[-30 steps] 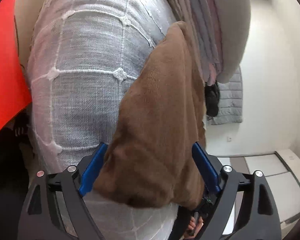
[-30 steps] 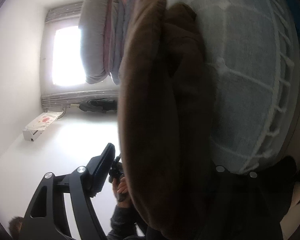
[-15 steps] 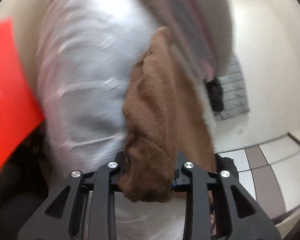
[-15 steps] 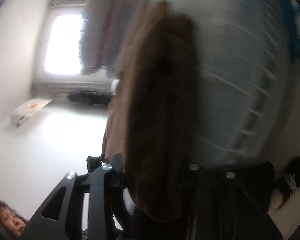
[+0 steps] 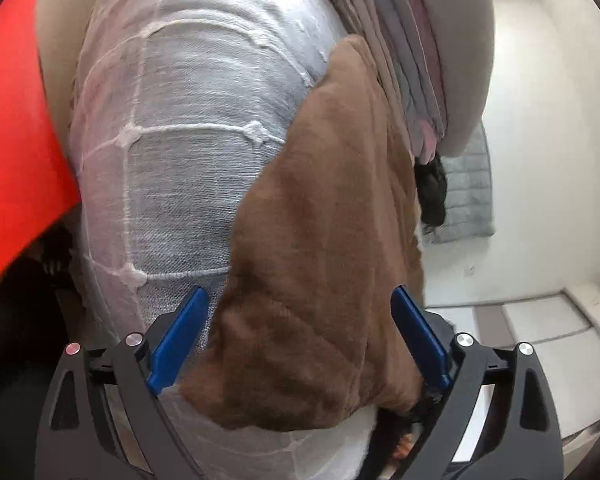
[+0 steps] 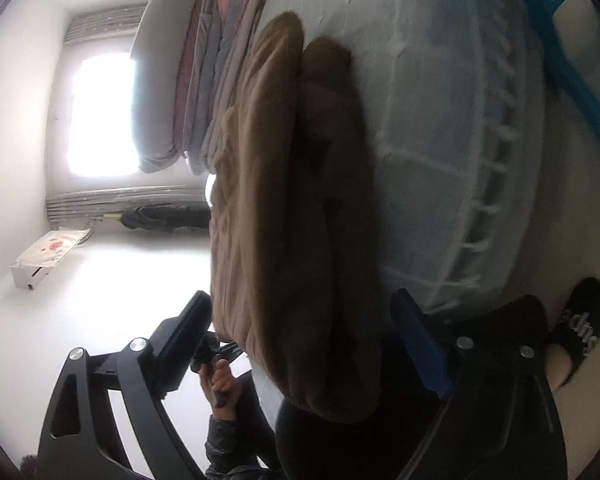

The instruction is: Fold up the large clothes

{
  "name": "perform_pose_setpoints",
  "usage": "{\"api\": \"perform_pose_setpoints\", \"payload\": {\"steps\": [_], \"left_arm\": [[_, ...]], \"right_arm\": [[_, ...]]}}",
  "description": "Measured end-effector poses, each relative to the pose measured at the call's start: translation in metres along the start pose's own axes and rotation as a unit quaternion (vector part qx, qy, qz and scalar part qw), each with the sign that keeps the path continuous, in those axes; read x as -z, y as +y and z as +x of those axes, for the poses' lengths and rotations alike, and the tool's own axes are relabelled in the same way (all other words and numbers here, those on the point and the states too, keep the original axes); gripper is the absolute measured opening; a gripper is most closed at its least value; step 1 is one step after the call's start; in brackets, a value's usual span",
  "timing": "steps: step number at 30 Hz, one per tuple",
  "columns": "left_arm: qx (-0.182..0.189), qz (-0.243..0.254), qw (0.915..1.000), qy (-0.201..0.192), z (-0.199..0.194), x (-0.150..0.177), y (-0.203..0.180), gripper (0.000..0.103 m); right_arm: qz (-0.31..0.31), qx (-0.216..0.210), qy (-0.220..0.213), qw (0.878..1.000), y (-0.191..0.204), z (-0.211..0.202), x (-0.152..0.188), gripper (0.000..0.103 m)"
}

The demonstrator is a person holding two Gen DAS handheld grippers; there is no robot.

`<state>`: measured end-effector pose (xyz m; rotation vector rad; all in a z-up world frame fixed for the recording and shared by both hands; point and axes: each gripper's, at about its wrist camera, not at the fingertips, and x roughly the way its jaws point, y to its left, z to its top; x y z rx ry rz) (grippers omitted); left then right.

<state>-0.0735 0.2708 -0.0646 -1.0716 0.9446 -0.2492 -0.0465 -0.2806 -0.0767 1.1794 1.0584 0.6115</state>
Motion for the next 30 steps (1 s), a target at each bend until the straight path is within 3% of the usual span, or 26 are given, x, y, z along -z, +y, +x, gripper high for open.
{"api": "perform_pose_setpoints", "payload": {"steps": [1,2,3,5,6,8,10,11,13,14,16,19,22,25,28,30], "left_arm": [[-0.002,0.013,0.9999,-0.002,-0.001,0.001,-0.003,0.051],[-0.006,0.027,0.9996,0.002,-0.002,0.001,-0.007,0.041],[0.010,0.026,0.9996,-0.001,-0.007,0.001,-0.008,0.031],[0.026,0.046,0.9985,-0.016,-0.021,0.001,-0.021,0.026],[0.031,0.057,0.9976,-0.022,-0.027,0.001,-0.029,0.024],[0.050,0.064,0.9964,-0.024,-0.038,0.005,-0.041,0.024],[0.038,0.084,0.9953,-0.029,-0.044,0.008,-0.051,0.024],[0.021,0.083,0.9959,-0.028,-0.043,0.008,-0.050,0.024],[0.006,0.036,0.9992,-0.014,-0.030,0.002,-0.039,0.034],[-0.011,0.035,0.9993,-0.010,-0.025,0.001,-0.038,0.039],[-0.045,0.034,0.9984,-0.001,-0.014,0.000,-0.037,0.059],[-0.038,0.008,0.9992,0.008,-0.006,0.000,-0.021,0.067],[-0.025,-0.003,0.9996,0.010,-0.003,0.001,-0.011,0.068],[-0.027,-0.002,0.9996,0.001,0.000,0.004,-0.010,0.071],[-0.026,-0.008,0.9996,-0.010,-0.001,0.003,-0.008,0.073],[-0.025,-0.009,0.9996,-0.011,0.002,0.003,-0.008,0.073]], "right_arm": [[-0.008,-0.012,-0.001,1.000,0.005,0.007,-0.003,0.087],[-0.024,-0.020,-0.011,0.999,0.012,0.011,-0.002,0.082],[-0.035,-0.015,-0.019,0.999,0.020,0.013,-0.001,0.059],[-0.049,-0.019,-0.032,0.998,0.036,0.013,0.004,0.029],[-0.063,-0.016,-0.036,0.997,0.046,0.009,0.007,0.029],[-0.087,0.008,-0.035,0.996,0.066,0.006,0.014,0.029],[-0.094,0.041,-0.002,0.995,0.072,0.008,0.013,0.028],[-0.087,0.063,0.022,0.994,0.071,0.010,0.011,0.033],[-0.075,0.098,0.048,0.991,0.064,0.006,0.003,0.049],[-0.070,0.135,0.034,0.988,0.059,-0.003,-0.005,0.060],[-0.057,0.200,-0.031,0.978,0.061,-0.026,-0.025,0.064],[-0.133,0.194,-0.087,0.968,0.104,-0.020,-0.036,0.067],[-0.225,0.175,-0.069,0.956,0.159,0.037,-0.048,0.081],[-0.292,0.176,-0.024,0.940,0.200,0.119,-0.061,0.081],[-0.353,0.206,0.019,0.913,0.229,0.212,-0.076,0.081],[-0.363,0.217,0.039,0.905,0.238,0.258,-0.073,0.081]]}}
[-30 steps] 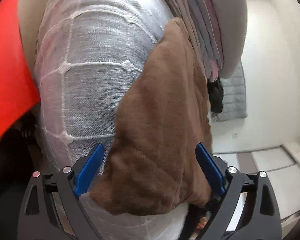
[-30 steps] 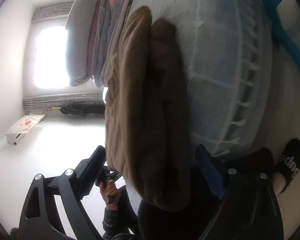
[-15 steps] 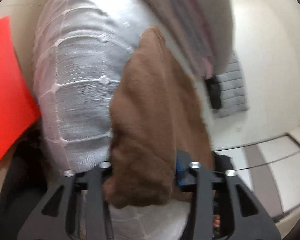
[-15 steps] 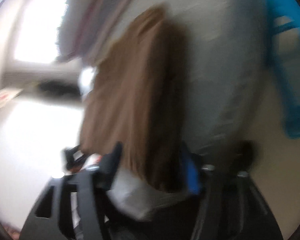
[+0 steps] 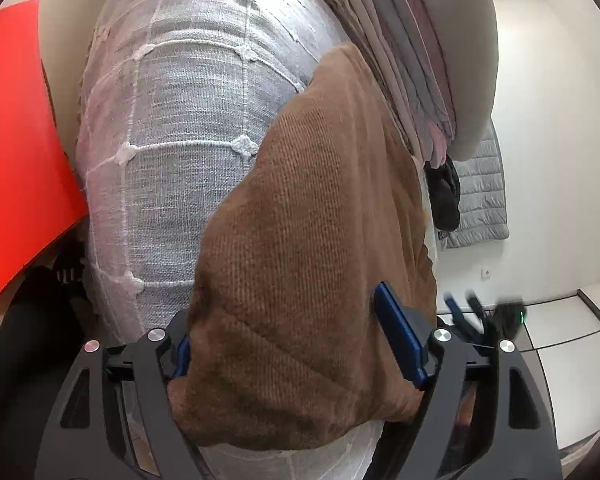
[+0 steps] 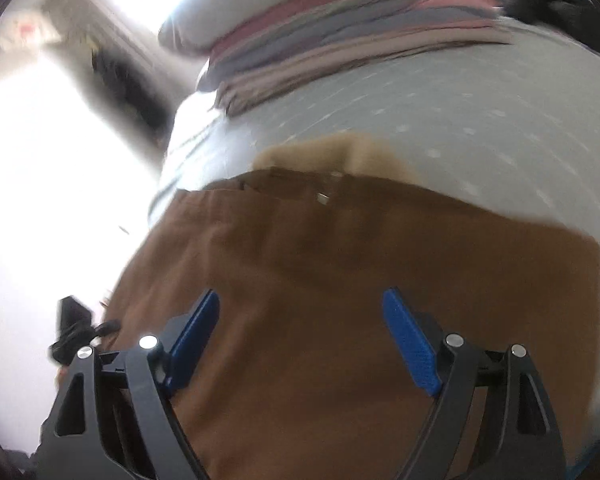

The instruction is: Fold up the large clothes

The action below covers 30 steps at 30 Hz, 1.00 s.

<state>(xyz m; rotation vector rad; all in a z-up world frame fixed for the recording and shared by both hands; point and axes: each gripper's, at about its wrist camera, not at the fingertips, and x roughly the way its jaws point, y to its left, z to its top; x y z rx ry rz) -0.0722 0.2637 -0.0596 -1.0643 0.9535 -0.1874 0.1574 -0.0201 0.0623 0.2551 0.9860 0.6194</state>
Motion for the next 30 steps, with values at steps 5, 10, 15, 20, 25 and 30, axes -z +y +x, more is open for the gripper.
{"api": "perform_pose_setpoints", "payload": {"steps": [5,10,15,20,25,30], "left_arm": [[0.010,-0.009,0.9999,0.006,0.000,-0.003,0.002,0.074],[0.013,-0.011,0.9998,0.013,0.003,-0.002,0.005,0.075],[0.022,-0.023,0.9994,0.014,0.003,-0.001,0.011,0.076],[0.021,-0.039,0.9990,0.006,0.007,-0.002,0.019,0.076],[0.009,-0.029,0.9995,-0.004,0.007,0.001,0.013,0.076],[0.014,-0.042,0.9990,-0.006,0.003,0.000,0.020,0.077]], "right_arm": [[-0.018,0.096,0.091,0.991,0.004,0.102,-0.039,0.084],[-0.007,0.114,0.101,0.988,0.013,0.128,-0.057,0.098],[-0.036,0.028,0.058,0.997,0.042,0.083,-0.012,0.098],[-0.089,0.040,0.117,0.988,0.048,0.105,0.064,0.098],[-0.075,0.016,0.072,0.994,0.057,0.068,0.055,0.098],[-0.149,0.136,0.094,0.975,0.072,0.040,0.112,0.098]]}}
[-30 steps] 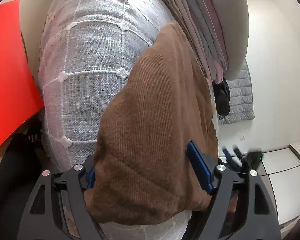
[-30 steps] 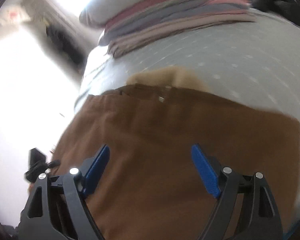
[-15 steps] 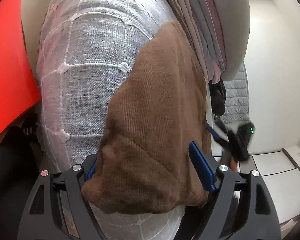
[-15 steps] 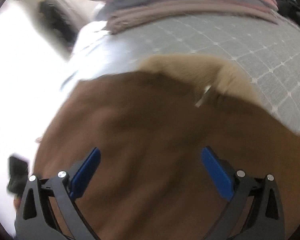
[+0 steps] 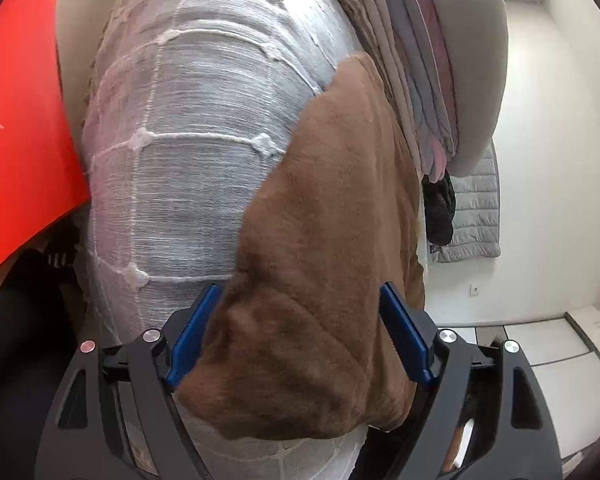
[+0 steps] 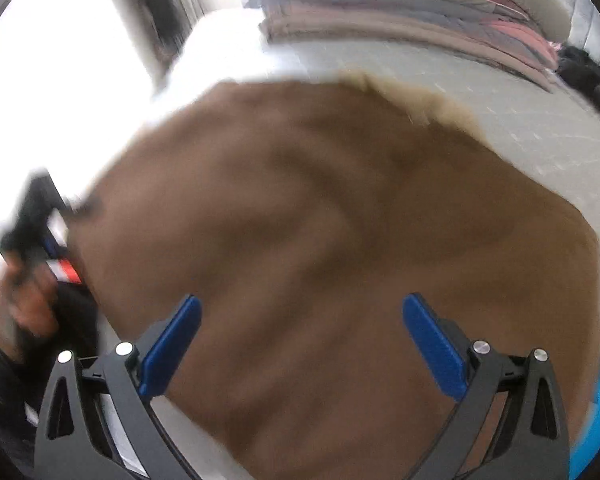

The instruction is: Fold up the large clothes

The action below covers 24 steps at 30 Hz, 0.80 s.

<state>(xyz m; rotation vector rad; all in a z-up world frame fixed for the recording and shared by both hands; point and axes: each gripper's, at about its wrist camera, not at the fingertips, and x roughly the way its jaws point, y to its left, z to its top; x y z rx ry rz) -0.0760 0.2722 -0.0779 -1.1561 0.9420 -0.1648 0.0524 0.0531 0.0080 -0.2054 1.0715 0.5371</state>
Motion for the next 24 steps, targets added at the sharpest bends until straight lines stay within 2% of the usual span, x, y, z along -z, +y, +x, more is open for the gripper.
{"api": "perform_pose_setpoints", "payload": {"steps": [1,2,4,7,10,11,13,16,19,21,24], "left_arm": [[0.000,0.000,1.0000,0.000,0.000,0.000,0.001,0.078],[-0.002,0.004,1.0000,0.000,0.000,0.000,0.001,0.078],[-0.008,0.008,0.9999,-0.002,0.001,0.001,-0.001,0.079],[-0.014,0.012,0.9998,-0.009,0.001,0.004,-0.006,0.079],[-0.016,0.018,0.9996,-0.011,0.000,0.006,-0.008,0.079],[-0.016,0.016,0.9997,-0.013,-0.001,0.005,-0.006,0.079],[-0.017,0.014,0.9997,-0.013,-0.002,0.004,-0.005,0.079],[-0.021,0.018,0.9995,-0.015,-0.001,0.003,-0.006,0.079],[-0.025,0.019,0.9993,-0.019,-0.001,0.004,-0.007,0.079],[-0.025,0.020,0.9992,-0.023,-0.001,0.004,-0.008,0.079],[-0.028,0.020,0.9990,-0.029,0.000,0.004,-0.010,0.079]], "right_arm": [[0.000,0.012,0.024,1.000,0.001,0.012,0.003,0.098],[0.007,0.007,0.030,1.000,0.004,0.030,0.015,0.098],[0.009,-0.003,-0.008,1.000,0.001,0.036,0.023,0.098],[0.030,-0.026,0.010,0.999,-0.008,0.017,0.022,0.098],[0.020,-0.010,-0.044,0.999,-0.003,-0.013,0.025,0.098],[0.019,-0.006,-0.041,0.999,-0.002,-0.013,0.032,0.098],[0.019,-0.003,-0.004,1.000,-0.001,0.012,0.044,0.098],[0.035,-0.024,-0.014,0.999,-0.004,0.014,0.042,0.098],[0.038,-0.038,-0.057,0.997,-0.002,-0.007,0.029,0.098],[0.008,-0.002,-0.071,0.997,0.008,-0.016,0.017,0.098],[-0.015,0.050,-0.085,0.995,0.007,-0.007,-0.008,0.098]]}}
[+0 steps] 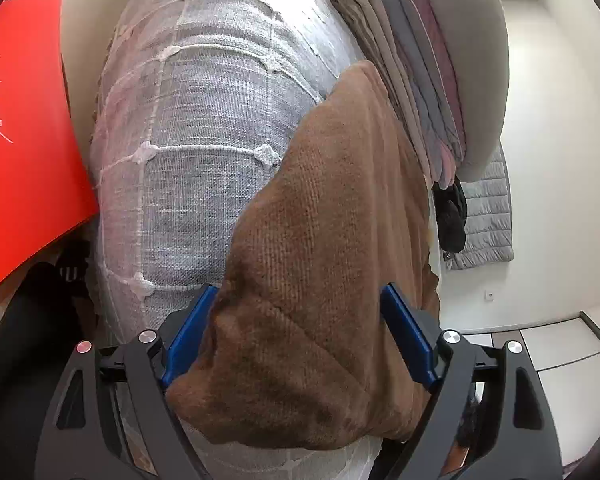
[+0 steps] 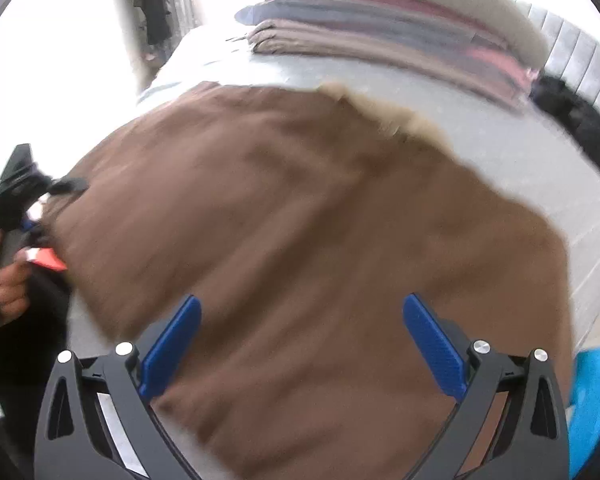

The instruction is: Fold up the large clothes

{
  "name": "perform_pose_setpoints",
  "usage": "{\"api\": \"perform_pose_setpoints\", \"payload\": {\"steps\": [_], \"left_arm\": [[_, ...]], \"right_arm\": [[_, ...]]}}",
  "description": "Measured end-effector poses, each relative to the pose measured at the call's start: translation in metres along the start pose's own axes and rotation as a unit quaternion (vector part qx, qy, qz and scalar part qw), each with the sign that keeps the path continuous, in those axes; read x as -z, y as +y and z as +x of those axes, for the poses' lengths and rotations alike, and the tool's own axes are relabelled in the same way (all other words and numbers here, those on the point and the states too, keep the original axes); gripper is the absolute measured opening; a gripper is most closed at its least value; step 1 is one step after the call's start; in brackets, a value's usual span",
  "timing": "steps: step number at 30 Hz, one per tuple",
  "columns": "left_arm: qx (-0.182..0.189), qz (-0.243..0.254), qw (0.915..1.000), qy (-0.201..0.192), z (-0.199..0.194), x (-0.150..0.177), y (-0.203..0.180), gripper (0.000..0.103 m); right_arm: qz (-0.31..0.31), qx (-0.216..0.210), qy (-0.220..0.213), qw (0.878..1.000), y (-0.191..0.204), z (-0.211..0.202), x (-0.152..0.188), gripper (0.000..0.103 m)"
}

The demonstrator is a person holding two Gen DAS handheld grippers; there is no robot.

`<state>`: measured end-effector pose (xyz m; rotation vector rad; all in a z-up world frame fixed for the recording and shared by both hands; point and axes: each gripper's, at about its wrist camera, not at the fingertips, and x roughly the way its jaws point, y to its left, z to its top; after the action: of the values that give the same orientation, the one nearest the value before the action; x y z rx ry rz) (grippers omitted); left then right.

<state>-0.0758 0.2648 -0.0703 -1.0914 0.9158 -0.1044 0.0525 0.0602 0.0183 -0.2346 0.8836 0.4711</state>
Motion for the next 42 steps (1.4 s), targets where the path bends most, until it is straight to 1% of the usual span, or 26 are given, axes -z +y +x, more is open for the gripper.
{"api": "perform_pose_setpoints", "payload": {"steps": [2,4,5,6,9,10,11,12,15,18,20,22,23,25,27,28,30,31,32,33,34,37,39,40,41,42], "left_arm": [[-0.003,0.002,1.0000,-0.003,0.000,0.000,-0.002,0.079],[-0.005,0.002,1.0000,-0.006,0.000,0.000,-0.003,0.079],[-0.005,0.001,1.0000,-0.006,0.000,0.000,-0.003,0.079],[-0.005,0.002,1.0000,-0.007,0.001,0.000,-0.003,0.079],[-0.006,0.009,0.9998,-0.015,0.000,0.000,-0.005,0.079],[-0.005,0.015,0.9997,-0.021,-0.001,0.000,-0.007,0.076],[-0.002,0.020,0.9994,-0.027,-0.002,0.000,-0.009,0.071],[0.005,0.028,0.9991,-0.031,-0.003,0.000,-0.011,0.060],[0.016,0.036,0.9984,-0.040,-0.007,-0.001,-0.013,0.049],[0.021,0.028,0.9986,-0.039,-0.008,-0.001,-0.011,0.048],[0.026,0.022,0.9987,-0.038,-0.008,-0.001,-0.009,0.047],[0.028,0.022,0.9986,-0.039,-0.009,-0.001,-0.009,0.046],[0.029,0.023,0.9985,-0.040,-0.010,-0.001,-0.009,0.045],[0.029,0.025,0.9984,-0.042,-0.010,-0.001,-0.011,0.045],[0.027,0.023,0.9985,-0.042,-0.009,0.000,-0.011,0.045],[0.027,0.020,0.9985,-0.042,-0.008,0.001,-0.010,0.045],[0.029,0.008,0.9987,-0.040,-0.008,0.001,-0.006,0.045],[0.030,0.006,0.9988,-0.039,-0.008,0.001,-0.005,0.045],[0.031,0.006,0.9987,-0.039,-0.008,0.001,-0.004,0.045],[0.032,0.008,0.9987,-0.039,-0.008,0.001,-0.004,0.045],[0.032,0.009,0.9986,-0.040,-0.008,0.001,-0.005,0.045],[0.036,0.003,0.9985,-0.041,-0.008,0.001,-0.004,0.045],[0.040,0.009,0.9981,-0.045,-0.008,0.002,-0.006,0.045],[0.043,0.016,0.9978,-0.048,-0.010,0.003,-0.008,0.045],[0.047,0.025,0.9973,-0.051,-0.011,0.003,-0.011,0.045],[0.052,0.033,0.9966,-0.055,-0.013,0.003,-0.014,0.041]], "right_arm": [[0.009,0.034,0.012,0.999,-0.014,0.016,-0.009,0.098],[0.017,0.050,0.031,0.998,-0.022,0.048,-0.016,0.098],[0.022,0.048,0.061,0.997,-0.031,0.061,-0.008,0.098],[0.039,0.029,0.074,0.996,-0.035,0.078,-0.003,0.098],[0.066,-0.002,0.056,0.996,-0.047,0.077,0.002,0.098],[0.068,-0.006,0.055,0.996,-0.048,0.078,0.003,0.098],[0.067,-0.005,0.053,0.996,-0.048,0.077,0.004,0.098],[0.066,-0.004,0.051,0.996,-0.049,0.077,0.005,0.098],[0.070,-0.009,0.047,0.996,-0.051,0.075,0.007,0.098],[0.079,-0.020,0.038,0.996,-0.057,0.065,0.005,0.098],[0.099,-0.037,-0.006,0.994,-0.062,0.043,0.004,0.098],[0.103,-0.044,-0.022,0.993,-0.062,0.033,0.005,0.098],[0.094,-0.035,-0.010,0.995,-0.059,0.036,0.007,0.098],[0.065,-0.015,0.050,0.996,-0.049,0.062,0.013,0.098],[0.058,-0.005,0.042,0.997,-0.045,0.062,0.015,0.098],[0.061,-0.009,0.045,0.997,-0.047,0.060,0.013,0.098],[0.079,-0.023,0.027,0.996,-0.052,0.050,0.014,0.098],[0.089,-0.038,0.013,0.995,-0.056,0.043,0.012,0.098],[0.108,-0.087,-0.010,0.990,-0.061,0.033,0.011,0.098],[0.130,-0.144,-0.028,0.981,-0.067,0.025,0.008,0.098],[0.154,-0.212,-0.046,0.964,-0.074,0.018,0.005,0.098],[0.193,-0.336,-0.043,0.921,-0.085,0.023,-0.006,0.098],[0.201,-0.388,-0.021,0.899,-0.085,0.037,-0.012,0.098],[0.202,-0.400,0.002,0.894,-0.080,0.048,-0.012,0.098],[0.202,-0.391,0.050,0.897,-0.073,0.068,-0.011,0.098],[0.198,-0.375,0.080,0.902,-0.067,0.083,-0.009,0.098]]}}
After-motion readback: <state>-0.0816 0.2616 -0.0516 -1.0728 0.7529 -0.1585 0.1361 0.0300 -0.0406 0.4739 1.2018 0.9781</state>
